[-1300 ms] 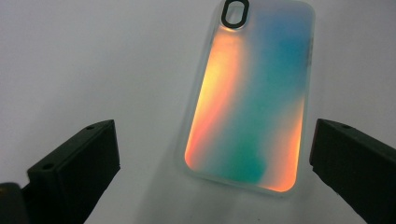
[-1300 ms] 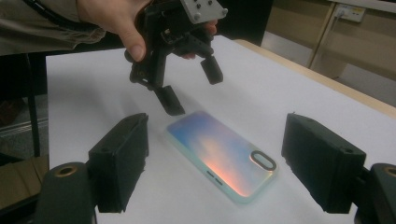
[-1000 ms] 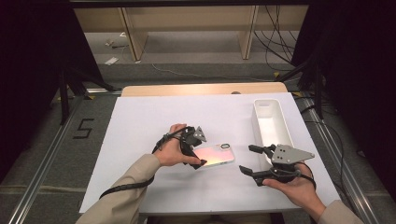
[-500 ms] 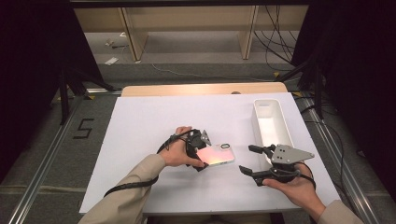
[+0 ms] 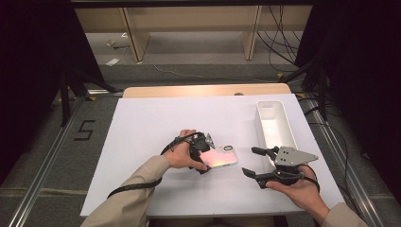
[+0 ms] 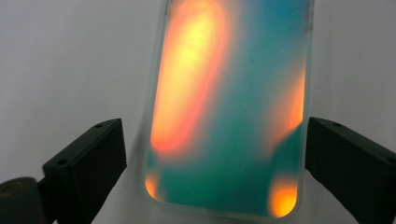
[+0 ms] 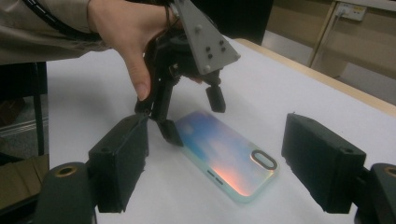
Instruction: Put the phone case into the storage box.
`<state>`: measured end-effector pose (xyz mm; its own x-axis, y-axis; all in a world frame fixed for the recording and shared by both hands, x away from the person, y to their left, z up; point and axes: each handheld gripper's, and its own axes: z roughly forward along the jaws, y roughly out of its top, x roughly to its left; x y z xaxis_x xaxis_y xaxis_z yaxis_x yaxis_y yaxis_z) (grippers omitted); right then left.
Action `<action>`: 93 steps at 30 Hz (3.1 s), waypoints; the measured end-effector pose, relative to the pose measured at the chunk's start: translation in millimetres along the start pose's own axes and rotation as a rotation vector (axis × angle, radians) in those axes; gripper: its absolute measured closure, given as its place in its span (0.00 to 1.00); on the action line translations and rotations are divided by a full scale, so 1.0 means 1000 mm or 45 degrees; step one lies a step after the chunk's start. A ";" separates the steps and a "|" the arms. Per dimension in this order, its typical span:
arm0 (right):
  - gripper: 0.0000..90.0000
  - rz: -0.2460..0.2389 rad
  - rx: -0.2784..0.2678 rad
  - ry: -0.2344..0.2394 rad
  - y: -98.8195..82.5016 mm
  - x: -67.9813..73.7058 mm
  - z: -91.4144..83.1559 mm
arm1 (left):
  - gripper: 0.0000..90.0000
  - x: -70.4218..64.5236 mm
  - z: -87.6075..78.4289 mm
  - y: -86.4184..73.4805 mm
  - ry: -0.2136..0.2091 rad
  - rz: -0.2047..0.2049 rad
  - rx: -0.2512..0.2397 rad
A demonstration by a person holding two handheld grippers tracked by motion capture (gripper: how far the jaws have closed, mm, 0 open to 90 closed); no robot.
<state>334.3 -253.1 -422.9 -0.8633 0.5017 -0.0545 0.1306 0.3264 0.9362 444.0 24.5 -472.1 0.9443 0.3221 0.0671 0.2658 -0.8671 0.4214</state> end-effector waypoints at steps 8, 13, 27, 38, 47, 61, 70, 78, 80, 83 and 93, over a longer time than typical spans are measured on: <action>0.26 0.002 0.003 0.000 0.000 0.000 0.000 | 0.08 0.003 0.002 0.001 -0.035 -0.005 0.010; 0.26 0.001 0.002 0.000 0.000 0.000 0.000 | 0.09 0.006 0.003 0.002 -0.061 0.000 0.021; 0.26 0.002 0.006 0.002 -0.001 0.000 0.001 | 0.10 0.009 0.005 0.004 -0.106 0.019 0.037; 0.26 0.003 0.003 0.006 -0.001 0.000 0.002 | 0.13 0.009 0.004 0.007 -0.114 0.036 0.056; 0.26 0.002 0.009 0.007 -0.001 0.000 0.002 | 0.18 0.009 0.003 0.007 -0.121 0.036 0.059; 0.26 0.003 0.007 0.005 -0.001 0.000 0.002 | 0.18 0.008 0.003 0.007 -0.118 0.035 0.053; 0.26 0.004 0.004 0.004 -0.001 0.000 0.002 | 0.19 0.008 0.002 0.006 -0.118 0.032 0.051; 0.26 0.003 0.003 0.002 -0.001 0.000 0.002 | 0.19 0.008 0.002 0.006 -0.116 0.023 0.043; 0.26 0.001 0.003 0.002 -0.001 0.000 0.001 | 0.19 0.008 0.002 0.006 -0.117 0.020 0.042; 0.26 0.003 0.002 0.001 -0.001 0.000 0.001 | 0.19 0.008 0.001 0.005 -0.119 0.021 0.044; 0.26 0.002 0.006 -0.002 -0.001 0.000 0.001 | 0.19 0.005 -0.005 0.006 -0.111 0.030 0.024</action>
<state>335.0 -252.3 -424.1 -0.8622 0.5037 -0.0535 0.1344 0.3292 0.9347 449.3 22.4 -464.5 0.9634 0.2682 -0.0024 0.2464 -0.8813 0.4032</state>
